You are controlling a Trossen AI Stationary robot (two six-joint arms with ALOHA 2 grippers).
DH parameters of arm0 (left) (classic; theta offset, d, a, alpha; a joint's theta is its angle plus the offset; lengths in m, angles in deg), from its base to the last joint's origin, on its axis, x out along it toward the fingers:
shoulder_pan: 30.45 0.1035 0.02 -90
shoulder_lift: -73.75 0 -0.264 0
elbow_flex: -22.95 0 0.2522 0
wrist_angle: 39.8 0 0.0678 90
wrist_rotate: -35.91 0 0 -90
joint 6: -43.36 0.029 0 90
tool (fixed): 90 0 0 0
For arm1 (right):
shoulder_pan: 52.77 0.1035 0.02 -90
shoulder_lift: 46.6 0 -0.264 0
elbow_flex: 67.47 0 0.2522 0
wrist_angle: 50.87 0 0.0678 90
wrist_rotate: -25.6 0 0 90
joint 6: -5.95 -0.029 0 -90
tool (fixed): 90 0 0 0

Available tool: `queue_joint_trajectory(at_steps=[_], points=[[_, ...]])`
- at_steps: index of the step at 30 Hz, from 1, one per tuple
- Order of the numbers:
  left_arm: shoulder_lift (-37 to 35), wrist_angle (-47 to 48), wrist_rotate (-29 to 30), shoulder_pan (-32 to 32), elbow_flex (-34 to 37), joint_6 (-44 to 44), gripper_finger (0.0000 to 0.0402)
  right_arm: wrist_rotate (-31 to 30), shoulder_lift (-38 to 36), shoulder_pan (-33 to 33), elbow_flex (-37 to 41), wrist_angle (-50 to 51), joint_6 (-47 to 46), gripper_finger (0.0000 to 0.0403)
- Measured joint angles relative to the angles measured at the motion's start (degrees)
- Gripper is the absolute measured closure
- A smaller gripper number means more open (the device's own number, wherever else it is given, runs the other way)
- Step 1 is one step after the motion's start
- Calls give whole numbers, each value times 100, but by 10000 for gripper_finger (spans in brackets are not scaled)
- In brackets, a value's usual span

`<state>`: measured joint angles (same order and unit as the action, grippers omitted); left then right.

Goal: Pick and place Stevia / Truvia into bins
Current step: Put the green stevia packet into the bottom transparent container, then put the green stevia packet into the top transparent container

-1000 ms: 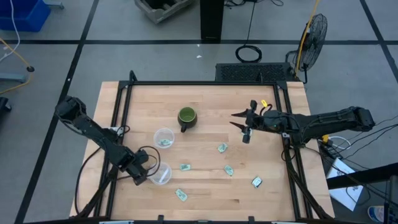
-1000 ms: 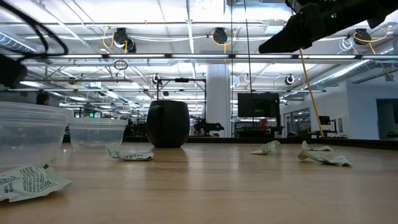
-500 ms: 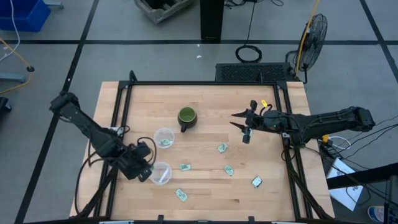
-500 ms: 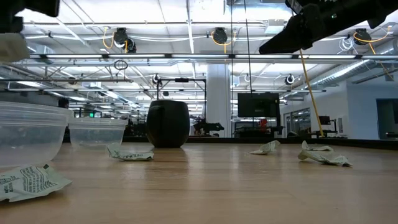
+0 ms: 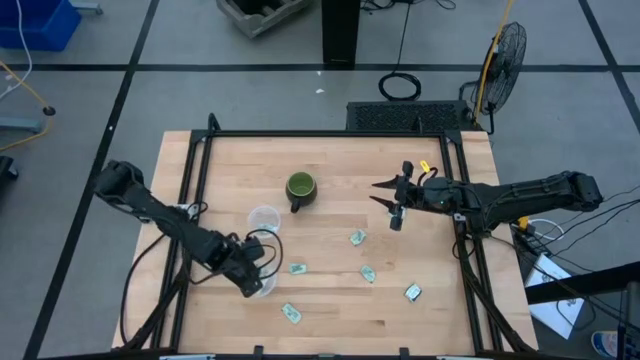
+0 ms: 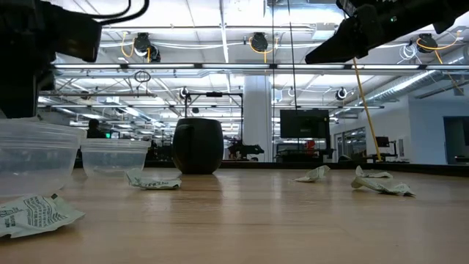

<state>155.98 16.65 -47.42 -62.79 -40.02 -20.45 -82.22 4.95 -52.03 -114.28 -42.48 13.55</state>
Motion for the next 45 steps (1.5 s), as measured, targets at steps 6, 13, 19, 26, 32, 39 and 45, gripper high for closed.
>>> queue_joint_trajectory(at_steps=[6, 13, 19, 26, 32, 39, 45], points=[[16, -74, -111, 137, 0, -76, 383, -2, 2, 0, 0, 0, 8, 257], [16, -85, -90, 158, 0, -65, 350, -1, 2, 0, 0, 0, 15, 257], [16, -93, -108, 160, 0, 35, 322, 2, 1, 0, 1, 0, 18, 257], [-38, -87, -257, 314, -44, -196, 328, -39, 0, 13, 0, 155, 233, 257], [-139, -82, -820, 566, -508, 234, 356, -674, 0, 9, 0, 1733, -443, 257], [-139, -87, -242, 859, -1422, 2097, 392, -43, 96, 7, 0, 3478, -2178, 257], [-139, -123, 776, 1097, -1936, 3726, 384, -111, 549, 2, 78, 3916, -2558, 257]])
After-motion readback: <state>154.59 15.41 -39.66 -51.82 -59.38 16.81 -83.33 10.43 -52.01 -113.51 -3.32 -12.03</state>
